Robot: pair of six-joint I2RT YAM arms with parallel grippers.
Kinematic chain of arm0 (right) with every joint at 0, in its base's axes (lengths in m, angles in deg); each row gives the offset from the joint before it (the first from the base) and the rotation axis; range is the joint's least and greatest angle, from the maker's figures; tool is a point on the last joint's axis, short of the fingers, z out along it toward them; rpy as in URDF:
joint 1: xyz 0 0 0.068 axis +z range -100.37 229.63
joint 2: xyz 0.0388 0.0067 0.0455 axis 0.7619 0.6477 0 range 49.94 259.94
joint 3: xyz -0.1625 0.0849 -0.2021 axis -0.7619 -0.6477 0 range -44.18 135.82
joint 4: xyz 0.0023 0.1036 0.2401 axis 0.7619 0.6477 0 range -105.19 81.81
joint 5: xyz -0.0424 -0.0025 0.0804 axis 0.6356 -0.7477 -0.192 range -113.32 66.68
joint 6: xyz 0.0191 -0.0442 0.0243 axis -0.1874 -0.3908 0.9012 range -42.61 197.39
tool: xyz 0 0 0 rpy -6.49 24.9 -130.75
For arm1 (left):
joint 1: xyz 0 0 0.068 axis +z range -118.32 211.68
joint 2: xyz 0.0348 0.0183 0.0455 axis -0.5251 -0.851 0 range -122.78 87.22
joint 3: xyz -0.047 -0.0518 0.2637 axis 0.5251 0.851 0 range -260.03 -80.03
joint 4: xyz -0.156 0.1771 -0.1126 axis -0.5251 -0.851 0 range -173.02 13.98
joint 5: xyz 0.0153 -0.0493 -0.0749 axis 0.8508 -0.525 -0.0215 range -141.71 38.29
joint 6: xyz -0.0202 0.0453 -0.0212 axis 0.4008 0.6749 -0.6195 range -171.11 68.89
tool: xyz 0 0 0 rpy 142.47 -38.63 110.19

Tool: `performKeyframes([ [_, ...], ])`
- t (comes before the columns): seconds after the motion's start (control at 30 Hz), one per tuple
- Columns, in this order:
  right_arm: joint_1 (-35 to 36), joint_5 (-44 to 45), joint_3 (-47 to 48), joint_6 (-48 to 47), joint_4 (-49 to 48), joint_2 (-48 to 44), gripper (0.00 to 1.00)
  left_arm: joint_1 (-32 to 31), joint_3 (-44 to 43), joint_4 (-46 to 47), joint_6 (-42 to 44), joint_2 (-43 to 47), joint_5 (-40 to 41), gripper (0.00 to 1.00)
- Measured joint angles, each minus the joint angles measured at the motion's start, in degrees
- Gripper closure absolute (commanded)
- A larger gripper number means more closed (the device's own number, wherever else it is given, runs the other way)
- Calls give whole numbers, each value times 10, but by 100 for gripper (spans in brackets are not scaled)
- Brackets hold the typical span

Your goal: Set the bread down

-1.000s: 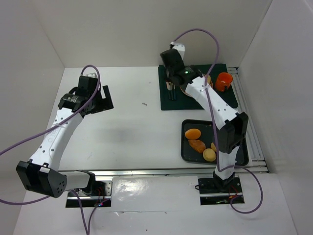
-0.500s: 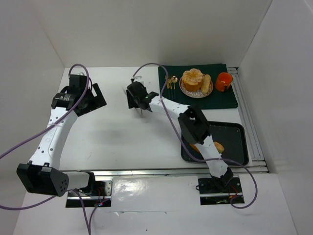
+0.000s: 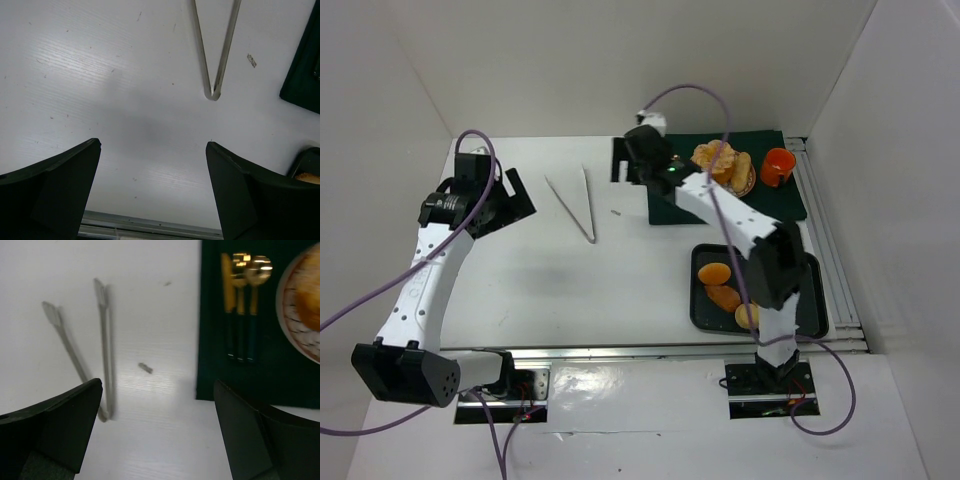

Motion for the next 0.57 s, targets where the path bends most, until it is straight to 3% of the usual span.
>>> performKeyframes([
  [0.23,-53,60,-241,36,15,-209,1,0,3,11,5,2,-48,0],
  [0.4,-61,69,-337,65,45,-240,1,0,14,22,17,4,-64,0],
  [0.57,-75,74,-371,80,61,-260,1,0,15,24,19,-9,-73,0],
])
